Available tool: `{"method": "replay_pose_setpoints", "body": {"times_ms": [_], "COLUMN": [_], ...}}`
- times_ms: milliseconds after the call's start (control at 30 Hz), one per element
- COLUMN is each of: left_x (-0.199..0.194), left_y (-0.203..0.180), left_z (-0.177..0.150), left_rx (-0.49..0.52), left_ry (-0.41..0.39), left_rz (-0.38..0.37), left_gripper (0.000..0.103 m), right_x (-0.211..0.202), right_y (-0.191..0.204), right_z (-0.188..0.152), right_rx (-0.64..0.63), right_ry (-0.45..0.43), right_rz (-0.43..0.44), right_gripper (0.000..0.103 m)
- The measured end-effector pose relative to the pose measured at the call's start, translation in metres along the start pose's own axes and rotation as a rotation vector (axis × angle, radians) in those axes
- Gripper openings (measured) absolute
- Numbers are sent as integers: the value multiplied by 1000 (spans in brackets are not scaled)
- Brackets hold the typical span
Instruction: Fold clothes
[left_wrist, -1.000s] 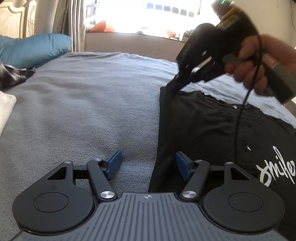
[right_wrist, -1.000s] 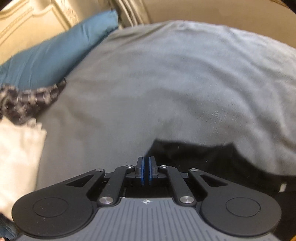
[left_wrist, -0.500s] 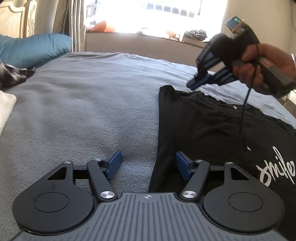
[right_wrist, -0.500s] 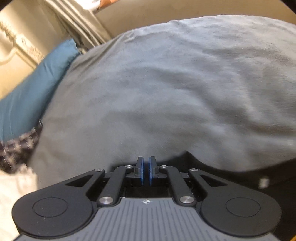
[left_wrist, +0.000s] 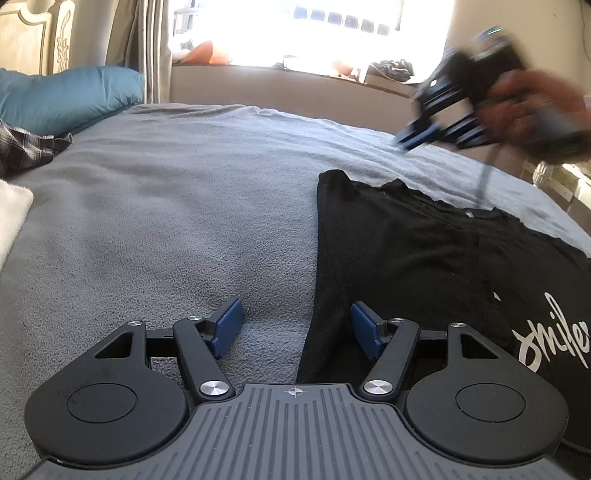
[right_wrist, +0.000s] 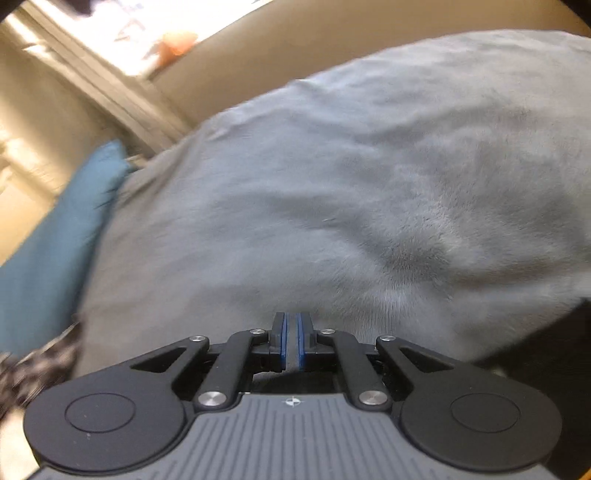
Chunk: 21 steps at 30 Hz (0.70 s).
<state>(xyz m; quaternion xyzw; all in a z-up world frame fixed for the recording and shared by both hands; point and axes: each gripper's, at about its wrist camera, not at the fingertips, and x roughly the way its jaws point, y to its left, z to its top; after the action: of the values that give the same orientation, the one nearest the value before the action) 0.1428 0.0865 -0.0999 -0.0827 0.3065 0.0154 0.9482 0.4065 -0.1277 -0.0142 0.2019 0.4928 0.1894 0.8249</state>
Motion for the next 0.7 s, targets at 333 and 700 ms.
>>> {"method": "replay_pose_setpoints", "body": {"times_ms": [333,700], "left_x": [0,-2], "left_y": [-1,0], "left_z": [-1,1], "left_rx": [8,3], "left_ry": [4,16], "left_rz": [5,3], "left_gripper": [66,66], "right_x": [-69,-6], "right_y": [-17,-89], "right_z": [-46,-71], "right_rx": [45,198], "right_ry": [216,174], "right_rz": [145,23], "right_gripper": [6,5]}}
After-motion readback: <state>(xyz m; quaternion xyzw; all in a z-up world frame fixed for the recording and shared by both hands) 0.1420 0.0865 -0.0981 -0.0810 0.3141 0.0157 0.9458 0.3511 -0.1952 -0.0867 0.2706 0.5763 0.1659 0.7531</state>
